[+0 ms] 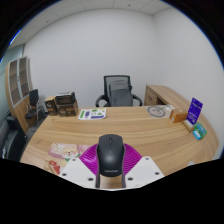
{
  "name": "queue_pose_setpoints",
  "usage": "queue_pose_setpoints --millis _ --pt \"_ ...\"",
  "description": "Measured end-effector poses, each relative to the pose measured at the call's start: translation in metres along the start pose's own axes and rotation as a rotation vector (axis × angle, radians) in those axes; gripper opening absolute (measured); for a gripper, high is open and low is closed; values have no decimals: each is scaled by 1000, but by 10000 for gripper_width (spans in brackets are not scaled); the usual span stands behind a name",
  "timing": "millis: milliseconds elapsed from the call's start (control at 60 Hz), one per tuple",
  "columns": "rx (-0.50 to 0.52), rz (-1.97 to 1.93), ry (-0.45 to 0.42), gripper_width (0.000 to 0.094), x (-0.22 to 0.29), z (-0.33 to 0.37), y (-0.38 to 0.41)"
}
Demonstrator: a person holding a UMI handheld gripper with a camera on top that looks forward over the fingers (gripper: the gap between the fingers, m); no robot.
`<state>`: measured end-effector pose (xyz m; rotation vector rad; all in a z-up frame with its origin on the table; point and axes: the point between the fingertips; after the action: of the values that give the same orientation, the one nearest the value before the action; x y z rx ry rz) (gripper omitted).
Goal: Arrange mouse
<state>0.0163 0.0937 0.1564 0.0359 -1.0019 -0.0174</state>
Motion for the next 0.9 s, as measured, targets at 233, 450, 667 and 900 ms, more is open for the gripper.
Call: queue_pose_setpoints --millis 233,450,667,900 --pt "102 31 21 287 -2 -47 130" --pt "108 72 118 306 -74 -104 186" --pt "70 70 180 304 -118 -124 191" --pt "69 88 176 533 -130 -126 189"
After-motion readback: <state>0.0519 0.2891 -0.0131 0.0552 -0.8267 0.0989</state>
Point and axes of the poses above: the point between the fingertips, and its own axes, seen from behind it with the camera up: y to the left, x up, z backward, against the way the camera looks, and after that the axes turned 2 degrees about x, right-handed
